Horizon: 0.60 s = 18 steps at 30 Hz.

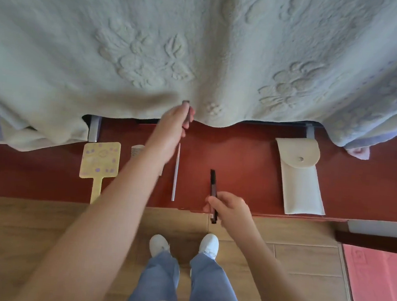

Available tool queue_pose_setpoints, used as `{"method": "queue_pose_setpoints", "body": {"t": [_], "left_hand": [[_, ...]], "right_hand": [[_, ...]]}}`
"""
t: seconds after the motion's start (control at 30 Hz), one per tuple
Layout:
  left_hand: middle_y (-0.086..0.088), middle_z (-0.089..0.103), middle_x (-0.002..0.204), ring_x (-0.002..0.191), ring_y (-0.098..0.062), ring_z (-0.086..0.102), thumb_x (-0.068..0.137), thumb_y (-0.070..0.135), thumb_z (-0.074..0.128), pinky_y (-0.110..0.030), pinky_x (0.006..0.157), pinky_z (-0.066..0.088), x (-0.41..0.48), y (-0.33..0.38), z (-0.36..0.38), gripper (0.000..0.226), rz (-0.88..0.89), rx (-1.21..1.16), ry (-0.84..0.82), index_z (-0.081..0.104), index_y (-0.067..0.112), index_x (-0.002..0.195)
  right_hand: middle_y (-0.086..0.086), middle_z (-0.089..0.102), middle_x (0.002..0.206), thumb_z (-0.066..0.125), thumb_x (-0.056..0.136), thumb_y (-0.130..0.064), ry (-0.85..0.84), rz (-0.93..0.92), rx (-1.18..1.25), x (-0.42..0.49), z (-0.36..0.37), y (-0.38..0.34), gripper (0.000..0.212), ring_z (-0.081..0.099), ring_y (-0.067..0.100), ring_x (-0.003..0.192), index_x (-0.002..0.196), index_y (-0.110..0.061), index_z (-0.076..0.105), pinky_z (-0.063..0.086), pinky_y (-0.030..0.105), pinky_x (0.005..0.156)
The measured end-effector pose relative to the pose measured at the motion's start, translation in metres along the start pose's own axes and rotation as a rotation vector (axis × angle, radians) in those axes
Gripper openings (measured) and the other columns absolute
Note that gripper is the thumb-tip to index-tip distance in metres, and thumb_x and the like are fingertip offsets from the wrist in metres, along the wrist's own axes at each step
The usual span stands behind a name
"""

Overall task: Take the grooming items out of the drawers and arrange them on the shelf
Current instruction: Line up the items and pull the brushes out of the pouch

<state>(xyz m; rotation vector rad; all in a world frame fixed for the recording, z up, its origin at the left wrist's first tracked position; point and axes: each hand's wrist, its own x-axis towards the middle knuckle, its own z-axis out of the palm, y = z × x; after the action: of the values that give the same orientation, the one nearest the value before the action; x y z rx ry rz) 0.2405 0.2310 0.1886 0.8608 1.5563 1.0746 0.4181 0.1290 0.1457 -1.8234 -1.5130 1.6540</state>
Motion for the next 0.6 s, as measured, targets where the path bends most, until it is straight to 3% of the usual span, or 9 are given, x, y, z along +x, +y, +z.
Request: {"method": "queue_pose_setpoints", "body": {"t": [0.1, 0.17, 0.23, 0.27, 0.37, 0.5, 0.6], "left_hand": [[0.013, 0.059, 0.080, 0.074, 0.000, 0.050, 0.097, 0.031, 0.043, -0.014, 0.069, 0.034, -0.011, 0.014, -0.007, 0.032, 0.087, 0.421, -0.095, 0.068, 0.016, 0.084], [0.002, 0.058, 0.070, 0.068, -0.011, 0.051, 0.092, 0.036, 0.049, -0.024, 0.061, 0.034, -0.025, -0.006, 0.000, 0.034, 0.038, 0.590, -0.118, 0.067, 0.011, 0.076], [-0.004, 0.050, 0.061, 0.064, -0.021, 0.049, 0.091, 0.034, 0.053, -0.032, 0.057, 0.029, -0.036, -0.033, 0.009, 0.036, -0.044, 0.696, -0.103, 0.056, 0.008, 0.066], [-0.006, 0.056, 0.066, 0.070, -0.023, 0.054, 0.092, 0.032, 0.054, -0.032, 0.060, 0.033, -0.038, -0.047, 0.013, 0.034, -0.063, 0.746, -0.095, 0.059, 0.006, 0.071], [-0.007, 0.067, 0.102, 0.093, -0.023, 0.062, 0.090, 0.029, 0.059, -0.030, 0.079, 0.045, -0.046, -0.068, 0.024, 0.028, -0.050, 0.797, -0.003, 0.063, 0.008, 0.108], [-0.010, 0.067, 0.091, 0.086, -0.025, 0.065, 0.091, 0.027, 0.058, -0.031, 0.066, 0.048, -0.049, -0.074, 0.029, 0.024, 0.063, 0.952, 0.097, 0.058, 0.007, 0.104], [-0.011, 0.068, 0.094, 0.091, -0.027, 0.063, 0.091, 0.028, 0.058, -0.034, 0.070, 0.048, -0.046, -0.077, 0.028, 0.024, 0.130, 1.095, 0.133, 0.056, 0.007, 0.103]], "right_hand": [[-0.007, 0.069, 0.071, 0.057, 0.090, -0.031, 0.171, 0.017, 0.079, 0.003, -0.014, 0.005, 0.016, 0.051, -0.001, 0.049, 0.081, -0.021, 0.066, 0.038, 0.014, 0.046], [-0.008, 0.063, 0.067, 0.057, 0.091, -0.032, 0.213, -0.009, 0.014, 0.011, -0.020, -0.002, 0.015, 0.051, 0.004, 0.054, 0.089, -0.019, 0.066, 0.040, 0.018, 0.050], [-0.007, 0.059, 0.067, 0.057, 0.091, -0.030, 0.227, -0.033, -0.073, 0.021, -0.019, -0.009, 0.019, 0.052, 0.006, 0.058, 0.096, -0.015, 0.067, 0.039, 0.017, 0.051], [-0.005, 0.060, 0.070, 0.057, 0.091, -0.029, 0.233, -0.044, -0.108, 0.025, -0.017, -0.013, 0.020, 0.053, 0.006, 0.059, 0.099, -0.013, 0.066, 0.040, 0.017, 0.051], [-0.002, 0.060, 0.084, 0.060, 0.090, -0.027, 0.269, -0.060, -0.110, 0.035, -0.010, -0.017, 0.029, 0.054, 0.006, 0.064, 0.116, -0.014, 0.056, 0.045, 0.018, 0.054], [0.000, 0.061, 0.084, 0.063, 0.088, -0.026, 0.252, -0.060, -0.199, 0.043, 0.002, -0.019, 0.025, 0.056, 0.009, 0.063, 0.107, -0.011, 0.055, 0.050, 0.024, 0.056], [0.007, 0.064, 0.091, 0.062, 0.089, -0.025, 0.231, -0.052, -0.261, 0.047, 0.010, -0.018, 0.023, 0.059, 0.015, 0.065, 0.105, -0.010, 0.055, 0.053, 0.028, 0.060]]}}
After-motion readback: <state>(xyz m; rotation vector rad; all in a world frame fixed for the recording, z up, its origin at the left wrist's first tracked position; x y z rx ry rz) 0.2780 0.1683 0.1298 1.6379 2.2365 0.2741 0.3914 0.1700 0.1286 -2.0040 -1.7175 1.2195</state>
